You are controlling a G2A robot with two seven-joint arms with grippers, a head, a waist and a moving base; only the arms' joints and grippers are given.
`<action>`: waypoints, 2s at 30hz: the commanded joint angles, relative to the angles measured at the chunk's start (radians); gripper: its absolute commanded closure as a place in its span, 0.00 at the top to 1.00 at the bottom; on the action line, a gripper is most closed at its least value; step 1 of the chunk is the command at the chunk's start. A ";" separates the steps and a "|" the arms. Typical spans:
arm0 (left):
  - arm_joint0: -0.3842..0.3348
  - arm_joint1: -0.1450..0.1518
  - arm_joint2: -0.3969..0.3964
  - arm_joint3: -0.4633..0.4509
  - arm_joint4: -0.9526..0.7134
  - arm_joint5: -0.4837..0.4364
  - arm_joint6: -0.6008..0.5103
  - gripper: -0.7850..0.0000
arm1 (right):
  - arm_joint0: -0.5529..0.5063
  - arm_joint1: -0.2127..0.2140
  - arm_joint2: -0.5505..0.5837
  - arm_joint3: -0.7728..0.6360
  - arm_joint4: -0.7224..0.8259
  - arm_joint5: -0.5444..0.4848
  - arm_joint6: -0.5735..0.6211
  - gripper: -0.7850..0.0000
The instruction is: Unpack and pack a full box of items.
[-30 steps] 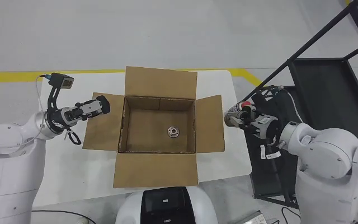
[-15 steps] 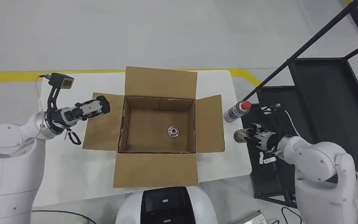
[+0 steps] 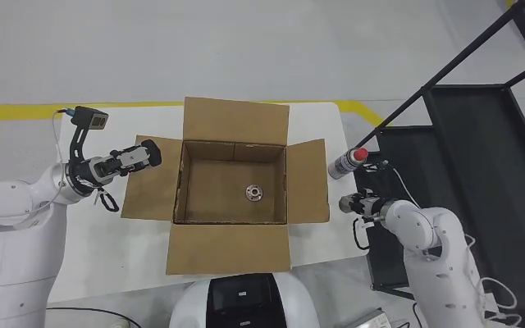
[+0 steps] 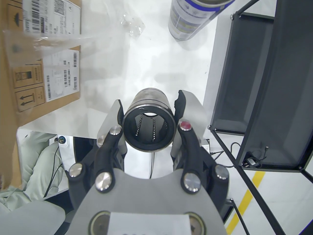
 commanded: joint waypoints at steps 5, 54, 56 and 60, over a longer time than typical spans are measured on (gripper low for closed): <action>0.000 0.000 0.000 0.000 0.000 0.000 0.000 1.00 | 0.044 0.001 -0.058 0.086 -0.033 0.021 -0.034 0.00; 0.000 0.000 0.000 0.000 0.000 0.000 0.000 1.00 | 0.151 0.007 -0.192 0.388 -0.055 0.103 -0.189 1.00; 0.000 0.000 0.000 0.000 0.000 0.000 0.000 1.00 | 0.144 0.008 -0.187 0.373 -0.052 0.106 -0.185 1.00; 0.000 0.000 0.000 0.000 0.000 0.000 0.000 1.00 | 0.125 0.011 -0.175 0.339 -0.042 0.108 -0.181 1.00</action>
